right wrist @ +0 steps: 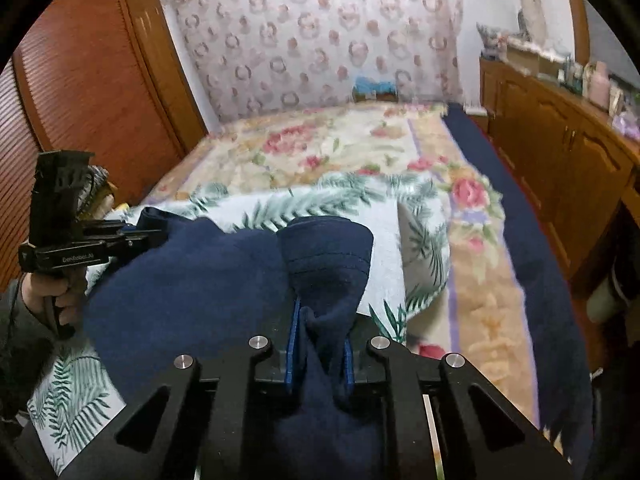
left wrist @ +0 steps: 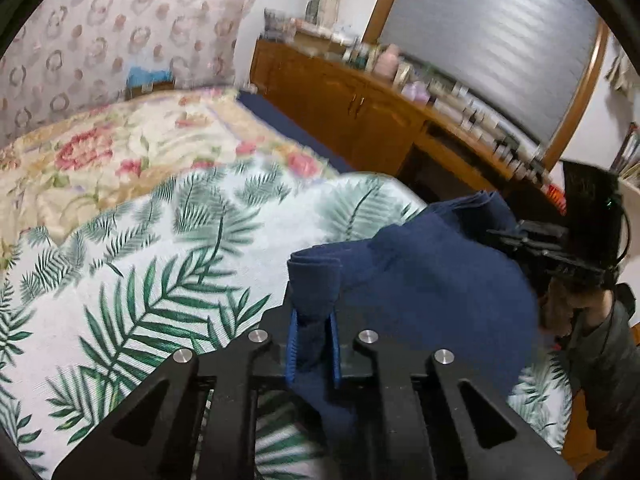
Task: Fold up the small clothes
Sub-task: 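Lift the folded navy T-shirt off the bed with both tools, then carry the T-shirt to the cushion beside the yellow plush and lower it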
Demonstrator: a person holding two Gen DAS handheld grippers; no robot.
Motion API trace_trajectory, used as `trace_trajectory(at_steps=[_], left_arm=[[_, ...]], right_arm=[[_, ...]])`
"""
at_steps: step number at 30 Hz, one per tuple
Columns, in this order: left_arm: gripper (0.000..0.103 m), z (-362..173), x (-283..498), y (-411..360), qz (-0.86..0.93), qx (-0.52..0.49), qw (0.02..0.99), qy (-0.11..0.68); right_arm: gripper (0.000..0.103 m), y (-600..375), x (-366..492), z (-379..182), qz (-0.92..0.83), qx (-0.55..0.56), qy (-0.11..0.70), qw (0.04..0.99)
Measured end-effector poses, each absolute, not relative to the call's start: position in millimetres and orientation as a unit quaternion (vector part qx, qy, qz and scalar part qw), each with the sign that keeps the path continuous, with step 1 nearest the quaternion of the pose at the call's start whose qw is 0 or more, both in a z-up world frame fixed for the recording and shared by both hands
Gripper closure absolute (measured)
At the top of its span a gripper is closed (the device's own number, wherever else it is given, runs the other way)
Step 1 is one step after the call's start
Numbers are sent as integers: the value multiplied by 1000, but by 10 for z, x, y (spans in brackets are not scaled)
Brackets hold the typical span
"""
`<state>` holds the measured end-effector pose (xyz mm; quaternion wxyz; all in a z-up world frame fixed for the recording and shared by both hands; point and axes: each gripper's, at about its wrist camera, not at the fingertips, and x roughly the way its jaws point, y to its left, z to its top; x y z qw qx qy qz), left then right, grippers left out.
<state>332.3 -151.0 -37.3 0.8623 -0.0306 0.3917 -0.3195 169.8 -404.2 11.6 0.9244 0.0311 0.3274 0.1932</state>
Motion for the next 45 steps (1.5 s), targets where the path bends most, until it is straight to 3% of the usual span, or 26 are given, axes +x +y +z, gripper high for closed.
trace_trajectory(at_steps=[12,21,32,45], left_arm=[[91,520,2587,-1026,-307,-62,909,276],[91,814,2064,-350,-237,-60,943,225],[91,790,1498,720,-114,-80,973,186],[91,209,1006,1839,37,-148,971,186]], right_arm=[[89,-3828,1161,612,214,6,218,952],[89,-3327,1286,757,274,-42,182,943],[89,-2430,2065,958,379,-102,162,905],[89,-774,2855,1185,474,-243,141,834]])
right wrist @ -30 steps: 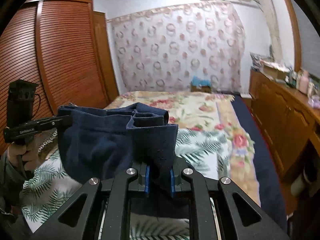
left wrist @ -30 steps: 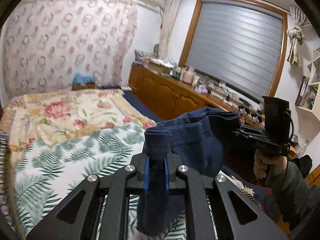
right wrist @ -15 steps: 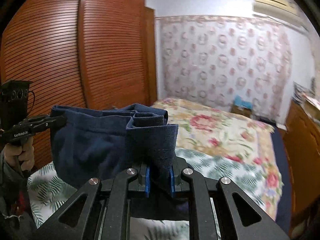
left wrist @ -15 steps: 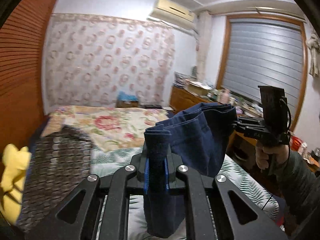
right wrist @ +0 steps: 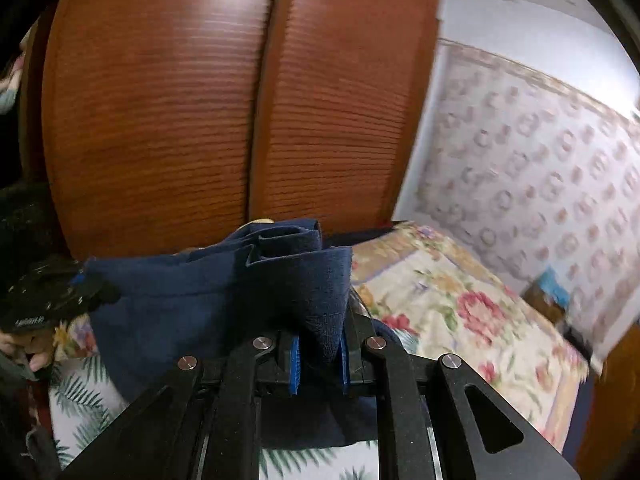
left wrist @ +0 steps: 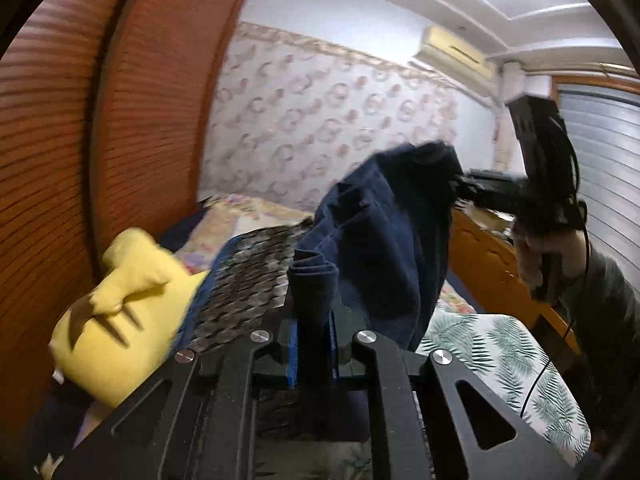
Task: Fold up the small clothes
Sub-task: 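Carry the T-shirt to the cushion beside the yellow plush and lower it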
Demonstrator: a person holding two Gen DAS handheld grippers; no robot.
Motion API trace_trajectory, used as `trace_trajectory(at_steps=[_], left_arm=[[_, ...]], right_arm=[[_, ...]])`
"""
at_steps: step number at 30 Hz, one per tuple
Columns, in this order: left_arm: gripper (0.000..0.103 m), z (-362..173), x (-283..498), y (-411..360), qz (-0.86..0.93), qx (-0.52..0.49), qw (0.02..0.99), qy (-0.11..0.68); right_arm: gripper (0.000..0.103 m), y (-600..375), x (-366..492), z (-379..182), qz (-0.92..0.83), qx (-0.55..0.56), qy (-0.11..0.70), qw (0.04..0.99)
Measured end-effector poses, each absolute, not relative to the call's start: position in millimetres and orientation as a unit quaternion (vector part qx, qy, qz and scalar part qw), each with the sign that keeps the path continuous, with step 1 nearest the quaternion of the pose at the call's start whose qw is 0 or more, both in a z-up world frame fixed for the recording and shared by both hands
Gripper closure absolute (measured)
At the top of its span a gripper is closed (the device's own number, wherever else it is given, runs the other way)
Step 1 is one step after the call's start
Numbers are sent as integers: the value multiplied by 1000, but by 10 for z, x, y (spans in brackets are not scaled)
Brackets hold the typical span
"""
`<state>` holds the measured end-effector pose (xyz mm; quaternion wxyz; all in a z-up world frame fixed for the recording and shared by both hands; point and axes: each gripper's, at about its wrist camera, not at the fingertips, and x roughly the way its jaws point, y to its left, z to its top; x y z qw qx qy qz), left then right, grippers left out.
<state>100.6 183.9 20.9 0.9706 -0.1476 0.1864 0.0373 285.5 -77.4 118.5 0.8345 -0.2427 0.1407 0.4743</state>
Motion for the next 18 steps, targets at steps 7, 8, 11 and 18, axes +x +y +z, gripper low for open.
trace_trajectory(at_steps=[7,8,11,18], left_arm=[[91,-195,1053,2285,73,-200,951,226],[91,-250,1077,2304,80,-196,949,234],[91,-339,1122,2283,93,-186,945,254],[55,-304,1039,2180,98,-153,950,252]], right_arm=[[85,65,3352,921,474,-235,186,828],[79,117,3394,859,468,-236,188,830],[53,172,3563,736,461,-222,203,835],[34,64,3765,649,445,-206,207,846]])
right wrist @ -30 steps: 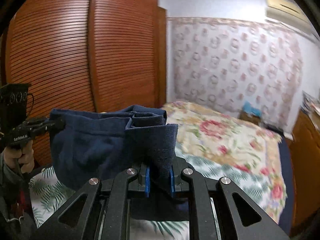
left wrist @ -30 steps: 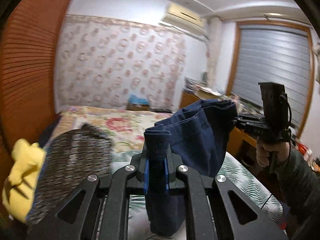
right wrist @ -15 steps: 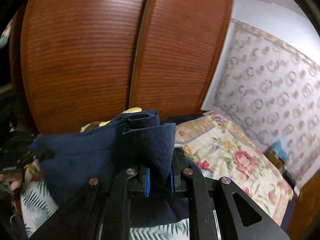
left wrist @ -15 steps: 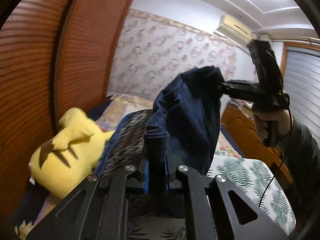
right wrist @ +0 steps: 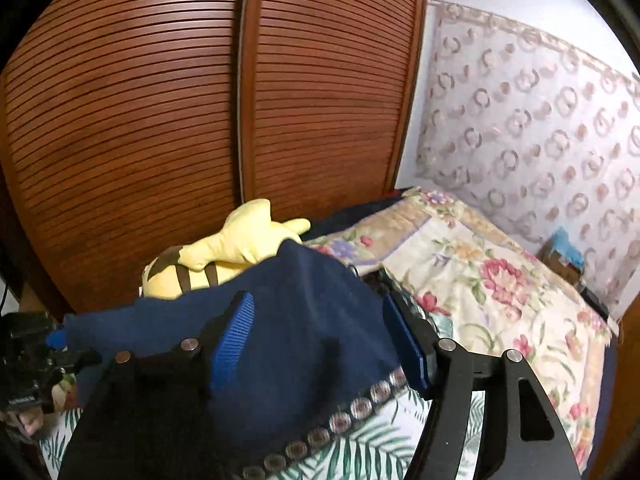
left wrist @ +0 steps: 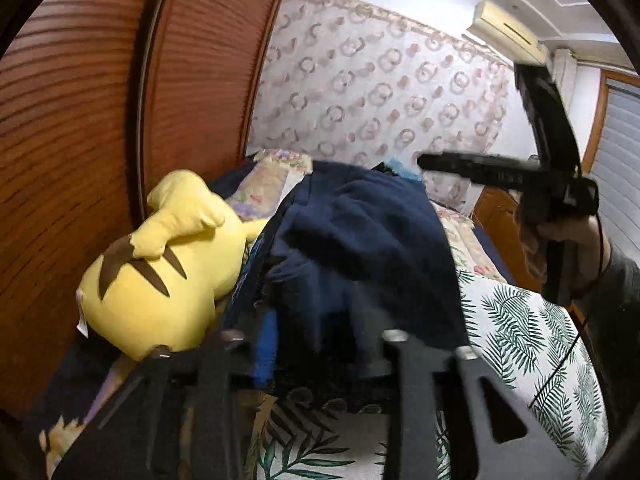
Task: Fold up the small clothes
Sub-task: 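Carry the T-shirt to the cushion beside the yellow plush and lower it, then open the left tool while the right tool opens, releasing the T-shirt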
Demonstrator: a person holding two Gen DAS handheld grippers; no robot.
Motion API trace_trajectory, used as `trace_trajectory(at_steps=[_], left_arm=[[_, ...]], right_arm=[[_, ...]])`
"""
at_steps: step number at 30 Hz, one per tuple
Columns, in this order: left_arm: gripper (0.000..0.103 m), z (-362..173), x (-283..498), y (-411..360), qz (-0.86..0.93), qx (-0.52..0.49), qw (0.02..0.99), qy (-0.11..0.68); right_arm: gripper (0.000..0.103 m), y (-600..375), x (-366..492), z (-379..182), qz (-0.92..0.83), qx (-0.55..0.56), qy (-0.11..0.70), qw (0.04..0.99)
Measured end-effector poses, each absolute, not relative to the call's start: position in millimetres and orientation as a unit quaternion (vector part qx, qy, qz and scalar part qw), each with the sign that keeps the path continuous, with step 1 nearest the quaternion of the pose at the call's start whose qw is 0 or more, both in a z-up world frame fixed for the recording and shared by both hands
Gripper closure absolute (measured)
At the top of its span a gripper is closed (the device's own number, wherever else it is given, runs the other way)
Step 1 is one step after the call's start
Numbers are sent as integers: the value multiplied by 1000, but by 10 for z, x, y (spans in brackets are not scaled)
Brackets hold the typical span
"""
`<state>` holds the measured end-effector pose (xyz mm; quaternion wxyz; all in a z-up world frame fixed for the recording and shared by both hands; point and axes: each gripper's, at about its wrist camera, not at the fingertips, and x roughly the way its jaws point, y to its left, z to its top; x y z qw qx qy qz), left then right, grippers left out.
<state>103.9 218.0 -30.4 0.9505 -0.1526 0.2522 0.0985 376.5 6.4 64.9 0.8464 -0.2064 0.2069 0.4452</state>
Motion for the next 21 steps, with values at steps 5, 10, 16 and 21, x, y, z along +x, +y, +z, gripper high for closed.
trace_trajectory(at_steps=[5,10,16,21], left_arm=[[17,-122,959,1969,84,-105,962,237],[9,-30,973,1711,66,-80,965,240],[9,56,972,1342,33,-66,969,237],[9,77,988,994,21,-39,968,247]], right_arm=[[34,-212,3489,552,441,-181,213,853],[24,-419,3161,441,435,-152,215,861],[16,-861,2609,355,399,-121,205,885],[16,-1186,2234,338,358,-95,198,907]])
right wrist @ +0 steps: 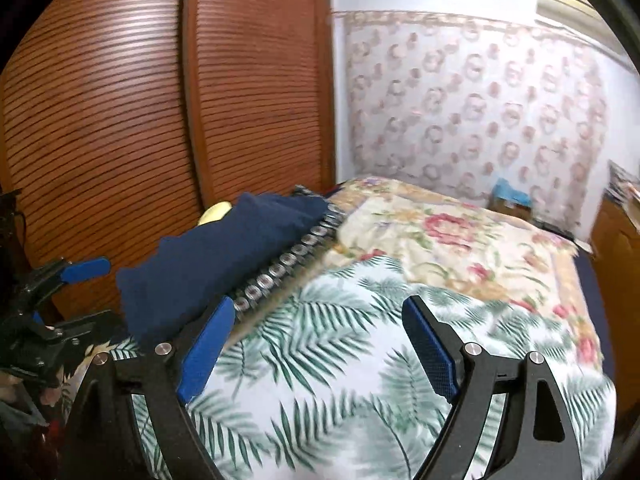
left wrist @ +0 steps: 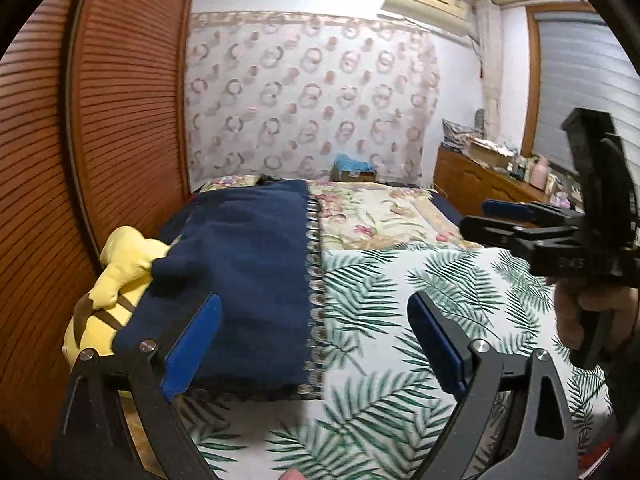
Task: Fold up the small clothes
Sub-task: 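Open the left tool while the right tool opens, releasing the T-shirt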
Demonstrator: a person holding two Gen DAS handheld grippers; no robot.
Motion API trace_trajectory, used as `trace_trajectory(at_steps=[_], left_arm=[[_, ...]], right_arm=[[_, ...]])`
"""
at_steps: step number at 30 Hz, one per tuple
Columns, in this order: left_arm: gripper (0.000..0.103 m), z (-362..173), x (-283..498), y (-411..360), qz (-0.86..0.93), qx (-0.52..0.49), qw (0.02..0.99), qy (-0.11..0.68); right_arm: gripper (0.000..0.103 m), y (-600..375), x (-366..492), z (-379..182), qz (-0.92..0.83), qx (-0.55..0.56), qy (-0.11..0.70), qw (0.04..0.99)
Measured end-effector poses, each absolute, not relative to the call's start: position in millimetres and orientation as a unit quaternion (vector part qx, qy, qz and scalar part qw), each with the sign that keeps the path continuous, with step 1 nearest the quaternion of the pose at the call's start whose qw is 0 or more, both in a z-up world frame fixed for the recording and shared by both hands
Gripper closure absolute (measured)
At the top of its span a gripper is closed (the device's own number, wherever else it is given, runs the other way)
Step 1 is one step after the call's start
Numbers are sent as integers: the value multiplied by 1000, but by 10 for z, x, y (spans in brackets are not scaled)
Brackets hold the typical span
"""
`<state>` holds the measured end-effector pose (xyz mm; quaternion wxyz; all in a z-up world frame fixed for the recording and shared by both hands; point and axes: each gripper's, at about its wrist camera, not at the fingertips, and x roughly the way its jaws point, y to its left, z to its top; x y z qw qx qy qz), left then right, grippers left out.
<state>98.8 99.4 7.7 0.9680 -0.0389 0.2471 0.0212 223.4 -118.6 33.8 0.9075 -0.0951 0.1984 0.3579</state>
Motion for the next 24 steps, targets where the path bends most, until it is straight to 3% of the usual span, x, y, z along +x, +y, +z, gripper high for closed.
trace_trajectory(at_steps=[24], left_arm=[[9,597,766,-10,-27,-18,976,214]], right_arm=[[16,-1769,624,313,193,-6,128,973]])
